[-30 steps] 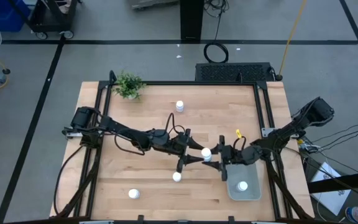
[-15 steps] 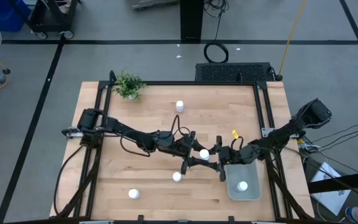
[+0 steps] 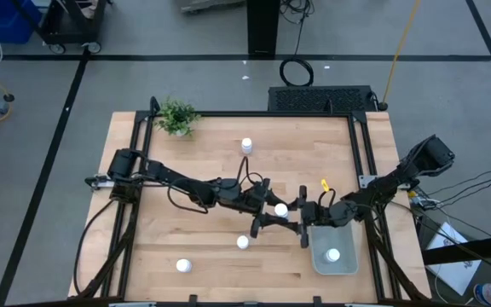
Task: Pick and place pill bottles into a basket
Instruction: Put the white pill bottle into the gray bin
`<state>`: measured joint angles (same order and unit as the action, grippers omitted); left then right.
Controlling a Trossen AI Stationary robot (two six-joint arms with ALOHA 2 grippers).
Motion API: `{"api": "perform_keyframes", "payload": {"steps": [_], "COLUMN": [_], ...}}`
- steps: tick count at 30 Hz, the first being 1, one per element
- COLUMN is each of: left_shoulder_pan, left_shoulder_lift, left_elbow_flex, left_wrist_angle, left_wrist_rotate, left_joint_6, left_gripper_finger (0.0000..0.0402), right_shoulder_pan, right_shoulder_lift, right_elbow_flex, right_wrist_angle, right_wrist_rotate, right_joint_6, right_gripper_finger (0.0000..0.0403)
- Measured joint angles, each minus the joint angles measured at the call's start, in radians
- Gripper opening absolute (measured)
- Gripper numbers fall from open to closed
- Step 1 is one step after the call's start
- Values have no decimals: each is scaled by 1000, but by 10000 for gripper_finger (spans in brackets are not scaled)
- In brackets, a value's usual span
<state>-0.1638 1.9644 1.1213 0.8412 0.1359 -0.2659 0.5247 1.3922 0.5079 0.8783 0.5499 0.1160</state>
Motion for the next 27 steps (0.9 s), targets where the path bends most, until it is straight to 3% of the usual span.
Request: {"api": "perform_keyframes", "payload": {"steps": [11, 17, 22, 27], "left_shoulder_pan": [-9, -9, -9, -10], "left_shoulder_lift": [0, 1, 2, 4], "left_elbow_flex": [-1, -2, -2, -3], "left_wrist_angle": [-9, -11, -12, -13], "left_wrist_rotate": [-7, -6, -1, 25], "left_joint_6": [4, 20, 20, 21], "left_gripper_finger": [225, 176, 176, 176], "right_shoulder_pan": [8, 8, 8, 21], "right_shoulder_lift": [0, 0, 0, -19], "right_elbow_flex": [0, 0, 0, 2], "right_wrist_angle": [12, 14, 15, -37], "right_wrist_rotate": [24, 27, 21, -2], "right_joint_6": [-24, -23, -15, 42], "right_gripper_finger": [164, 163, 211, 225]}}
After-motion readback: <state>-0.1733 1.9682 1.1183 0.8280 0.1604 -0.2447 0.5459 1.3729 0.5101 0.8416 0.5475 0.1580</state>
